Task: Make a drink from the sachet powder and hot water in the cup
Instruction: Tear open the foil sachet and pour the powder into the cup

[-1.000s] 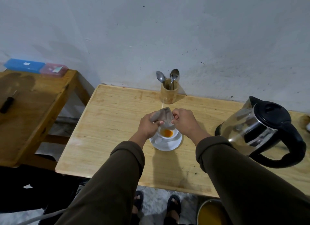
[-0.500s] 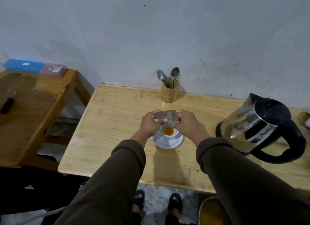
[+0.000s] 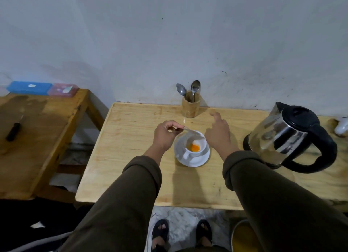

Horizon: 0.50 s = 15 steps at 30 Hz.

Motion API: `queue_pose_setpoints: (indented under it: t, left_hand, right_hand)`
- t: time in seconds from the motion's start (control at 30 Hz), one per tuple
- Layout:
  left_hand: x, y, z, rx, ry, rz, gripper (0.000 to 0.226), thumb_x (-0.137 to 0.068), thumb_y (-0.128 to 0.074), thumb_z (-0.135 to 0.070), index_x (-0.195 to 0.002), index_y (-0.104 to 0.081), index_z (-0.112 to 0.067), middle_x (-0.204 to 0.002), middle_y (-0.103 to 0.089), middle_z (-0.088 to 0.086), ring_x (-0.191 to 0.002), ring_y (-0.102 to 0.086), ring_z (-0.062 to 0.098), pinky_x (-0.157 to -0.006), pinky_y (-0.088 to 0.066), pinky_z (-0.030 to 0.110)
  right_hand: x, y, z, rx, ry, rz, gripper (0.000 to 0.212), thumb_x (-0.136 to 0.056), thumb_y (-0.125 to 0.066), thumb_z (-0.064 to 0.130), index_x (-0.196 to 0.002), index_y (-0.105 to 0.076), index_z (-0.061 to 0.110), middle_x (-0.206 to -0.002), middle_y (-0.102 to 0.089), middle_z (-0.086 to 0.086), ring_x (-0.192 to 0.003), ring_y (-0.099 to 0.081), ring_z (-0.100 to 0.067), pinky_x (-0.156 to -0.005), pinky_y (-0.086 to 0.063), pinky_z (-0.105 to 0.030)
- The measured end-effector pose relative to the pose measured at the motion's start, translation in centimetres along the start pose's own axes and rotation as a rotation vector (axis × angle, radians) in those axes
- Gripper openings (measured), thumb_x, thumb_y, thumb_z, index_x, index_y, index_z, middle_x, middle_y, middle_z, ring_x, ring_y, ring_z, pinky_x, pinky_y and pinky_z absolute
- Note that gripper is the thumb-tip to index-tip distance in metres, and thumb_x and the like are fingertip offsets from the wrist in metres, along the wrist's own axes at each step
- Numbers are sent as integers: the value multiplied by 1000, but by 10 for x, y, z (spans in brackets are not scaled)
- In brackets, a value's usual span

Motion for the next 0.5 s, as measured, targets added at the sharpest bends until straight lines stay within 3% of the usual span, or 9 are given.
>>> queue_pose_setpoints:
  t: [0.03, 0.07, 0.17, 0.27, 0.37, 0.5]
  left_hand:
    - [-1, 3, -2, 18, -10, -17, 12, -82, -64, 9, -90, -72, 6, -75, -63, -7, -71, -60, -1, -69, -51, 6]
    - [-2, 8, -4, 40, -17, -31, 13, -82, -62, 12, -91, -71, 8, -75, -63, -5, -72, -59, 2, -69, -52, 8]
    - [-5, 20, -3, 78, -41, -64, 15, -83, -59, 15, -90, -71, 9, -78, -63, -4, -76, -61, 7, -70, -54, 9]
    - [-5, 35, 7, -9, -100, -84, 19, -80, -60, 14, -88, -73, 3, -81, -62, -10, -80, -61, 9, -76, -51, 9]
    - [0, 52, 20, -58, -97, -77, 28, -78, -54, 17, -90, -74, 2, -86, -65, -5, -81, -61, 6, -74, -48, 4]
    - [8, 75, 40, -140, 5, -11, 35, -89, -42, 12, -97, -73, -1, -102, -73, 10, -93, -63, 14, -87, -49, 13]
  right_hand:
    - [1, 0, 4, -99, -112, 9, 36, -93, -52, 15, -129, -48, 13, -116, -58, -13, -86, -60, -25, -71, -50, -31]
    - [4, -1, 9, -230, -225, 61, 33, -94, -53, 28, -117, -55, 5, -104, -65, -14, -79, -65, -25, -68, -55, -33]
    - [13, -12, 19, -558, -390, 345, 45, -87, -59, 48, -90, -60, 3, -80, -69, -13, -68, -67, -23, -59, -56, -30]
    - [21, -28, 28, -639, -357, 478, 25, -86, -67, 30, -87, -63, 5, -75, -66, -9, -57, -63, -17, -48, -51, -21]
    - [25, -47, 36, -581, -317, 459, 8, -85, -68, 9, -82, -62, 5, -67, -59, -6, -51, -55, -13, -43, -38, -18]
    - [35, -72, 44, -275, -228, 398, 19, -85, -64, 7, -70, -54, 14, -57, -56, -5, -42, -45, -11, -36, -33, -16]
Point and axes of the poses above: each hand's wrist, its own x-axis away from the middle knuckle, its own y-axis out of the back of the hand, z = x × y, the point moved 1 cm from there along -x, towards the middle knuckle
